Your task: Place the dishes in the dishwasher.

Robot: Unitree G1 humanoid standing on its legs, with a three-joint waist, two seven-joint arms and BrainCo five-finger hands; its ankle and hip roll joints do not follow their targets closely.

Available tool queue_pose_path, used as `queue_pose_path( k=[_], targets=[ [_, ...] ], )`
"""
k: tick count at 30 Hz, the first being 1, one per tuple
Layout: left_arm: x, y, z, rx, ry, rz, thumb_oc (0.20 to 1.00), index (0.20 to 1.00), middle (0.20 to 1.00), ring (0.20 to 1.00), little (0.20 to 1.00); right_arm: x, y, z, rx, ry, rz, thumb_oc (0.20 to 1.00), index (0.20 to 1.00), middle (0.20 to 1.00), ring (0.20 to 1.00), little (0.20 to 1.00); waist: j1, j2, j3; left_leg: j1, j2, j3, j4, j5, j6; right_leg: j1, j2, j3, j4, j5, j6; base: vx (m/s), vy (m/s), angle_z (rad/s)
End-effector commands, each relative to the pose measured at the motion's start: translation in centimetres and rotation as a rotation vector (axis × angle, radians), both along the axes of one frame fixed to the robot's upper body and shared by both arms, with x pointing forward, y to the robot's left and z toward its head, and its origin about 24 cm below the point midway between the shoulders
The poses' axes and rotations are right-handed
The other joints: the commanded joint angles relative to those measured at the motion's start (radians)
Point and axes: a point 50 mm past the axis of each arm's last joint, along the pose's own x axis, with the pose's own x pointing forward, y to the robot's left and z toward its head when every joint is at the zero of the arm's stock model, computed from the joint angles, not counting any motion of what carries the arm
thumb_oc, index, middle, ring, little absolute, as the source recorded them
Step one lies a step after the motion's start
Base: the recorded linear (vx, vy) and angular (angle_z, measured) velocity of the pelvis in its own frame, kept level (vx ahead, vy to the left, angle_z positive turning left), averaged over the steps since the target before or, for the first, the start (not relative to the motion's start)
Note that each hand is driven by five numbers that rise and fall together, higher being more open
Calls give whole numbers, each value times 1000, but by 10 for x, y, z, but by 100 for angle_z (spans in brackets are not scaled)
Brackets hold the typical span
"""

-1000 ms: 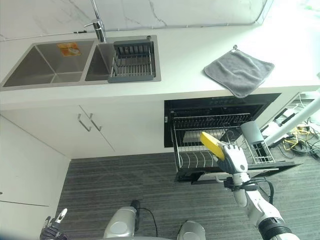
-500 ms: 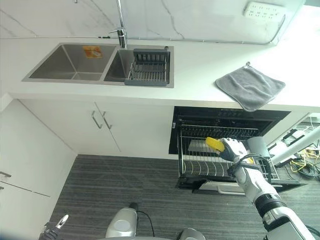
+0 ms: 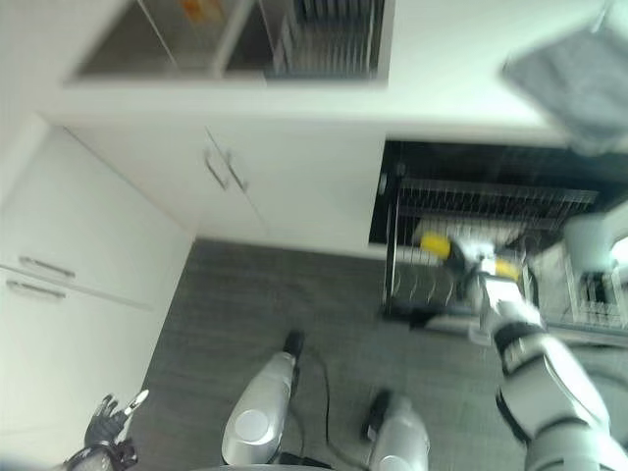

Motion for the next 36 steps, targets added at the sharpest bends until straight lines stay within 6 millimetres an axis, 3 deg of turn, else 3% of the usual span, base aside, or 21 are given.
queue_pose_path(
  k=[1,6,13,20,27,33,36],
  targets=[
    [0,31,25,89,-103,83,1000,1000,1000,1000,1000,7,20,35,-80,-197,106,200,200,200,200,200,0,-60,-2,-39,-54,-3,252,-146,82,190,-1,73,-287,119,79,-206,-105,-5],
    [16,29,39,115,-175,83,1000,1000,1000,1000,1000,8,13,82,-157,-363,57,200,200,200,200,200,21,-73,-2,-108,-66,-22,199,-161,97,75,2,88,-293,133,85,-101,-87,2],
    [25,29,48,113,-220,66,1000,1000,1000,1000,1000,7,3,102,-228,-387,-12,200,200,200,200,200,35,-97,-2,-116,-67,-16,164,-167,103,34,2,81,-278,123,80,-17,-26,6],
    [25,33,52,136,-216,61,1000,1000,1000,1000,1000,2,-12,108,-235,-345,-72,200,200,200,200,200,46,-126,-4,-100,-61,-9,159,-181,104,41,-3,62,-274,117,77,25,-28,-1],
    [18,40,55,163,-216,67,1000,1000,1000,1000,1000,-5,-29,100,-208,-313,-143,200,200,200,200,200,48,-149,-12,-94,-61,1,155,-190,107,48,-3,51,-281,118,76,29,-26,-2],
    [21,38,54,162,-223,71,1000,1000,1000,1000,1000,-7,-34,86,-168,-308,-176,200,200,200,200,200,45,-138,-9,-107,-70,6,167,-196,113,30,-15,47,-268,118,76,-3,5,-1],
    [25,33,54,150,-233,60,1000,1000,1000,1000,1000,-6,-34,70,-119,-262,-185,200,200,200,200,200,44,-112,-3,-121,-82,8,168,-195,118,4,-28,44,-253,117,76,-32,48,-3]
  ],
)
